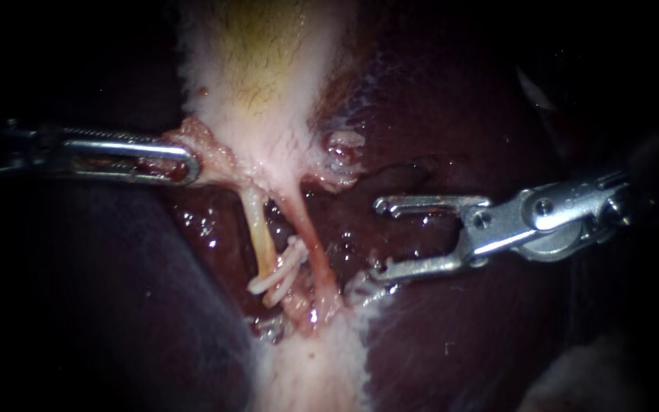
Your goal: Going back second clip left tube
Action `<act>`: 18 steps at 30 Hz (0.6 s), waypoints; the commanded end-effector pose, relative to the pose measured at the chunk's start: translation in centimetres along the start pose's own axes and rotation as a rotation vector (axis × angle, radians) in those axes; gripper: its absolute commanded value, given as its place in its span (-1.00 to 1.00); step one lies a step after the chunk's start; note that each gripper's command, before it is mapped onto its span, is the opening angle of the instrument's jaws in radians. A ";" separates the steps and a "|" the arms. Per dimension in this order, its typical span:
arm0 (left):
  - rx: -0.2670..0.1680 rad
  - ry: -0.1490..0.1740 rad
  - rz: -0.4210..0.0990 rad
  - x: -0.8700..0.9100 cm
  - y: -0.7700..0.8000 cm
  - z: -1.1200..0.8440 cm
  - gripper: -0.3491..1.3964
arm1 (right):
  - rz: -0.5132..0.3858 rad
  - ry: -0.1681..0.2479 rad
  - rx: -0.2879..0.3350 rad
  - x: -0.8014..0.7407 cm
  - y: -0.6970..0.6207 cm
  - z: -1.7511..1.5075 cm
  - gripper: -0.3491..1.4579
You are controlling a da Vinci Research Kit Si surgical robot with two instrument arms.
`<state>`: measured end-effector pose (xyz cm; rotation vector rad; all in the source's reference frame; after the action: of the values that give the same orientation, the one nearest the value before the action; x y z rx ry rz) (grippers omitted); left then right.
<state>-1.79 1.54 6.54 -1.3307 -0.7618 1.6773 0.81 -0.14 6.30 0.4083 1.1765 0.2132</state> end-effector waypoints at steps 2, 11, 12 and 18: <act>0.000 0.000 0.000 0.00 0.00 0.00 -1.00 | 0.000 0.000 0.002 0.00 0.00 0.01 -0.06; -0.001 0.000 0.000 0.00 -0.01 -0.01 -1.00 | -0.033 0.001 0.008 0.04 -0.02 -0.11 -0.06; -0.001 0.000 0.000 0.00 -0.01 -0.01 -1.00 | -0.033 0.001 0.009 0.04 -0.02 -0.13 -0.06; -0.001 0.000 0.000 0.00 -0.01 -0.01 -1.00 | -0.045 0.002 0.016 0.04 -0.03 -0.21 -0.06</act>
<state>-1.77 1.54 6.55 -1.3313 -0.7624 1.6778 0.62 -0.12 6.18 0.3933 1.1901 0.1622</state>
